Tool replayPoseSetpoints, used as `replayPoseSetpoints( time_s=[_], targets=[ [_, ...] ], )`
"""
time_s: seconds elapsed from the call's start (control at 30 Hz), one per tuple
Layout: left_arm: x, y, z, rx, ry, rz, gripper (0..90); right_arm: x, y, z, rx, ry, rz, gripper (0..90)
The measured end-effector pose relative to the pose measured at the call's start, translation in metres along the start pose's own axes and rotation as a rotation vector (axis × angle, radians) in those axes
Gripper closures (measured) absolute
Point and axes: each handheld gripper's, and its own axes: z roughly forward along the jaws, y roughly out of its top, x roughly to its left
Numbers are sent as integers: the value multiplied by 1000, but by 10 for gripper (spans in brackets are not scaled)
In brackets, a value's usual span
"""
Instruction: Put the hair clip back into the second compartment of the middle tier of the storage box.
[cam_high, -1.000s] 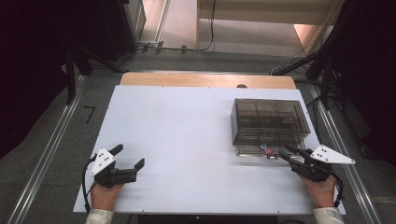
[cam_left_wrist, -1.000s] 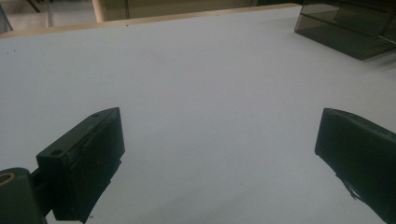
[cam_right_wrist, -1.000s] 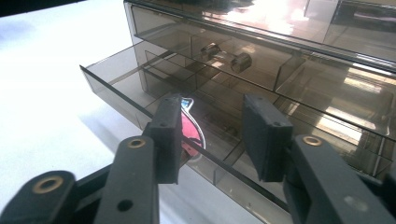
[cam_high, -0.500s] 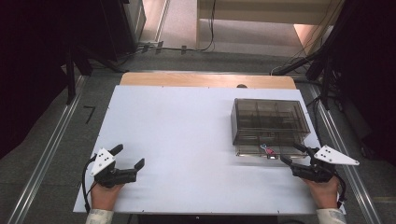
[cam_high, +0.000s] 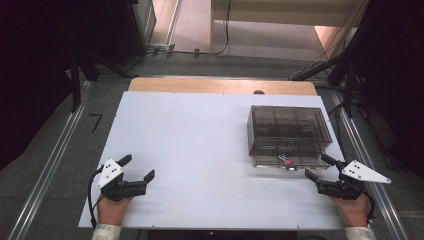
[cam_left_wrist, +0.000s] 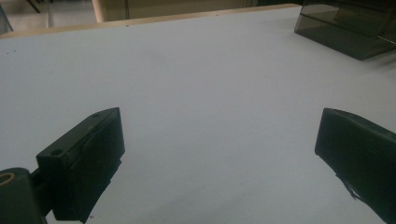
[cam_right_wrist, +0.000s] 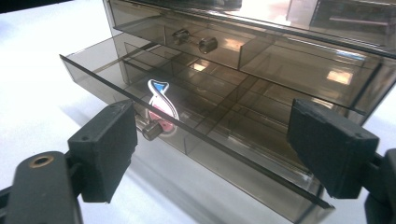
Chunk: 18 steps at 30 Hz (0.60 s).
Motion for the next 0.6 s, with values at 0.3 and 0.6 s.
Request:
replayPoseSetpoints(
  time_s=[0.3, 0.6],
  targets=[
    [0, 0, 0, -2, -1, 1, 19, 1, -6, -3, 7, -5, -12, 113],
    [0, 0, 0, -2, -2, 2, 19, -1, -11, -6, -2, -12, -17, 101]
  ],
)
